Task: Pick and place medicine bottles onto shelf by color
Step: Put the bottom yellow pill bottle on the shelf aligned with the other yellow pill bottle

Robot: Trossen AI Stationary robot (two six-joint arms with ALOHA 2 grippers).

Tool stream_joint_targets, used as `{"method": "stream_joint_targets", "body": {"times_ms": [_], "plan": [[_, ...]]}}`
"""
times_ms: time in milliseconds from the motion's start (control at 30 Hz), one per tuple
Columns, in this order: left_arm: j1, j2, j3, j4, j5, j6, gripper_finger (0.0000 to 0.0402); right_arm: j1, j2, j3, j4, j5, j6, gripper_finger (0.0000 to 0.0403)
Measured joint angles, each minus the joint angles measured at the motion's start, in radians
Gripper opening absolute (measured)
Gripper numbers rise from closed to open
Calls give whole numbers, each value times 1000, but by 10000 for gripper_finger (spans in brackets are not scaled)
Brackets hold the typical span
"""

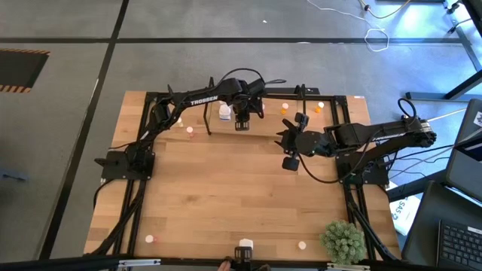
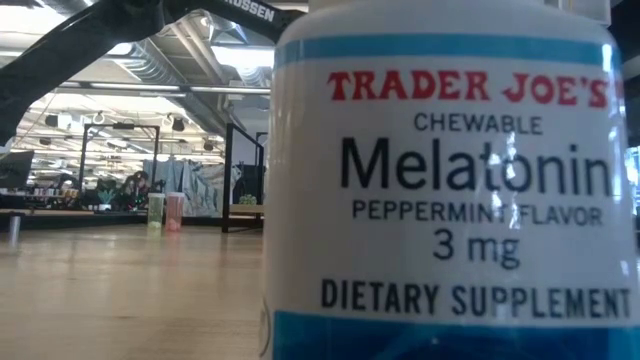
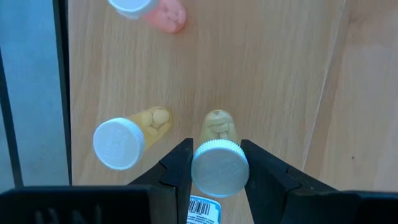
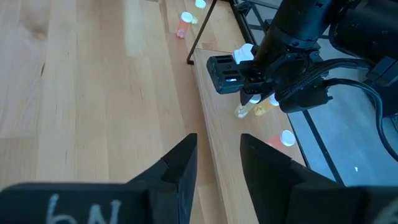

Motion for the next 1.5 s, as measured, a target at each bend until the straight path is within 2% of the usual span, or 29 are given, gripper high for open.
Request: {"method": "stream_joint_targets", "body": {"times_ms": [867,1200,1500], "plan": [[0,0,0,-1,0,-1,111,0,0,0,0,0,0,125],[0,0,0,-1,-17,19,166,0,0,0,0,0,0,125],[-7,0,0,3,-44,27,172,0,0,0,0,0,0,125]]}}
